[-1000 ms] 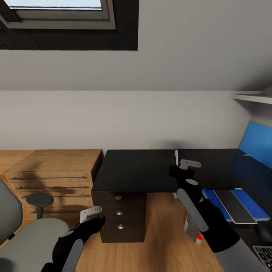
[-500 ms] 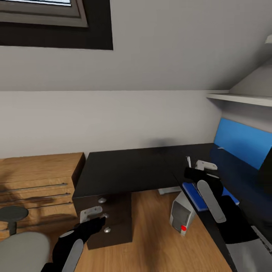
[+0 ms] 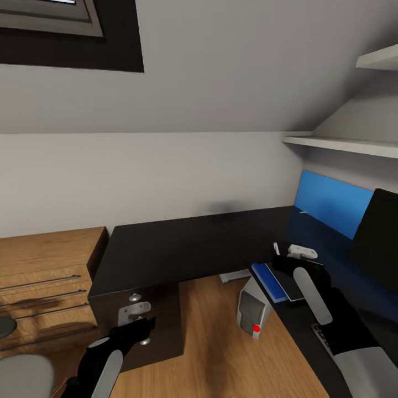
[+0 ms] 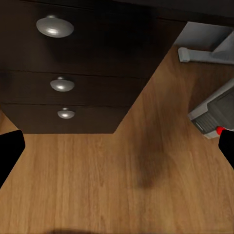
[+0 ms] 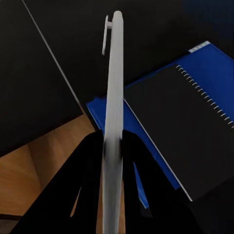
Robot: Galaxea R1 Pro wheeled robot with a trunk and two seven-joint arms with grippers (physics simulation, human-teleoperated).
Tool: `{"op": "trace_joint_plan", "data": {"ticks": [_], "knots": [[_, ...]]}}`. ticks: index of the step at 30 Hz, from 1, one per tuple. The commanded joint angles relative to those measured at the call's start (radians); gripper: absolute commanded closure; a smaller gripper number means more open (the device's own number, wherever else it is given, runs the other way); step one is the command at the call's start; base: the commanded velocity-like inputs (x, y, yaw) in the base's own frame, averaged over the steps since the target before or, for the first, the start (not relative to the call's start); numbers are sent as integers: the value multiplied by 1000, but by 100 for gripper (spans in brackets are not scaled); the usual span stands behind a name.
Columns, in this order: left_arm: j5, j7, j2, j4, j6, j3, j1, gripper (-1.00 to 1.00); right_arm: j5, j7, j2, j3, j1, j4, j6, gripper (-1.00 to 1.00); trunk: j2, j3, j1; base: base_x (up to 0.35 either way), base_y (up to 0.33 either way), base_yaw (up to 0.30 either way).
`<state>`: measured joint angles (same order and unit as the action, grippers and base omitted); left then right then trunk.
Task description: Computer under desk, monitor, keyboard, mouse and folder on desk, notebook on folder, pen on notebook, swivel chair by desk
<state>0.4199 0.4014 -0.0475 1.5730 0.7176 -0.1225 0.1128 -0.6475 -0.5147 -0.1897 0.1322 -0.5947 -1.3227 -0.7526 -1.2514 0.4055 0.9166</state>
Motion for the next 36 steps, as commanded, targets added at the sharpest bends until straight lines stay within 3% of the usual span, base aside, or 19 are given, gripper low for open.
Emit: {"op": "trace_joint_plan", "data": {"ticks": [1, 9, 29, 36], "knots": [[11, 10, 0, 1, 2, -1, 1, -100, -9, -12, -1, 3, -1, 1, -2, 100, -1, 1, 0, 0, 0, -10], [10, 10, -2, 0, 2, -7, 1, -100, 17, -24, -1, 3, -6, 51, -9, 100, -1, 1, 0, 0, 0, -2], [10, 10, 0, 1, 2, -8, 1, -100, 38, -34, -1, 6, -7, 49, -21, 100, -1, 1, 0, 0, 0, 0], [10, 10, 0, 1, 2, -8, 1, -100, 78, -32, -1, 4, -8, 95, -20, 100, -1, 1, 0, 0, 0, 0]]}}
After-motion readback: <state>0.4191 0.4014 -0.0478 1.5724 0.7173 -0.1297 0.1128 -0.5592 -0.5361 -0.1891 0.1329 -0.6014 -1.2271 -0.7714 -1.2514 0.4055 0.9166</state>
